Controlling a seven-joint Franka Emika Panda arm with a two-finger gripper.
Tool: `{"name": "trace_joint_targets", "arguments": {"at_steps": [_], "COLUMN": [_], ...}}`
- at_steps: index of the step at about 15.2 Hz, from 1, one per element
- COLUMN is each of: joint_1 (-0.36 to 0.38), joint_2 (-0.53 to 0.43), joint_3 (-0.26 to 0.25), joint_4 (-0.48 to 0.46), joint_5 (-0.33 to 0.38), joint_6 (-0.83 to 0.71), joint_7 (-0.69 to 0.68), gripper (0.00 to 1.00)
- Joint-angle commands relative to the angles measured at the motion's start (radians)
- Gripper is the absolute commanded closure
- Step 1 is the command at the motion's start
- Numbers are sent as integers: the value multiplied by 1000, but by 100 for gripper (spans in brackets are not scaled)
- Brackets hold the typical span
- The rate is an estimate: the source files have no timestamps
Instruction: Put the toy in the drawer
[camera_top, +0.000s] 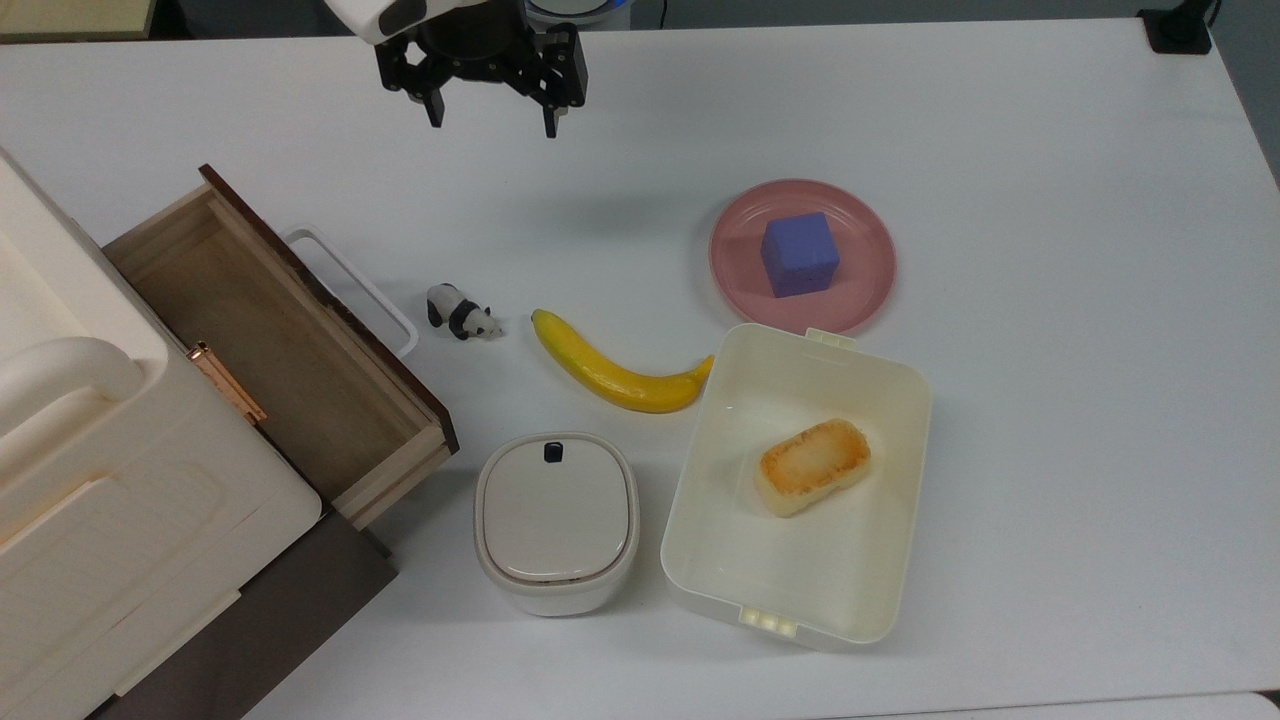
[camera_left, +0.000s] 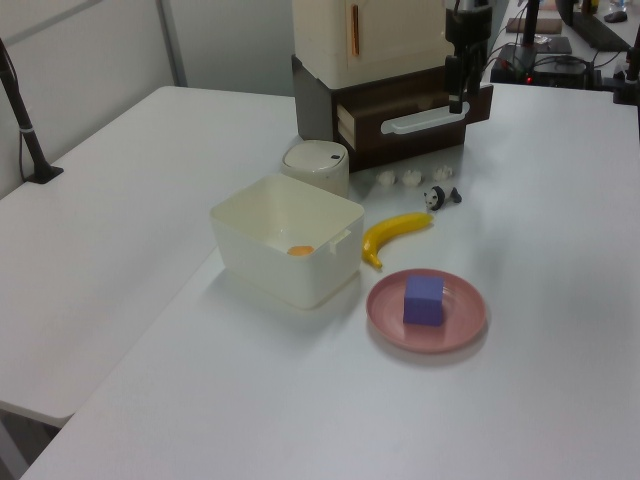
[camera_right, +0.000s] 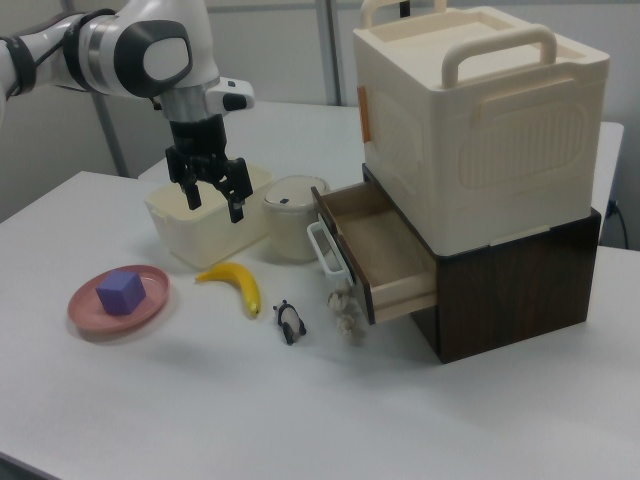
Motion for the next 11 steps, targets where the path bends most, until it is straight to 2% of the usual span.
{"name": "trace_joint_targets", "arguments": {"at_steps": [1, 11], "joint_1": [7, 5], "joint_2": [8, 11], "joint_3": [-9, -16], "joint_4": [-3, 5], "joint_5": [-14, -14], "joint_6": [-22, -31], "joint_7": [-18, -40], "gripper": [0, 0]}}
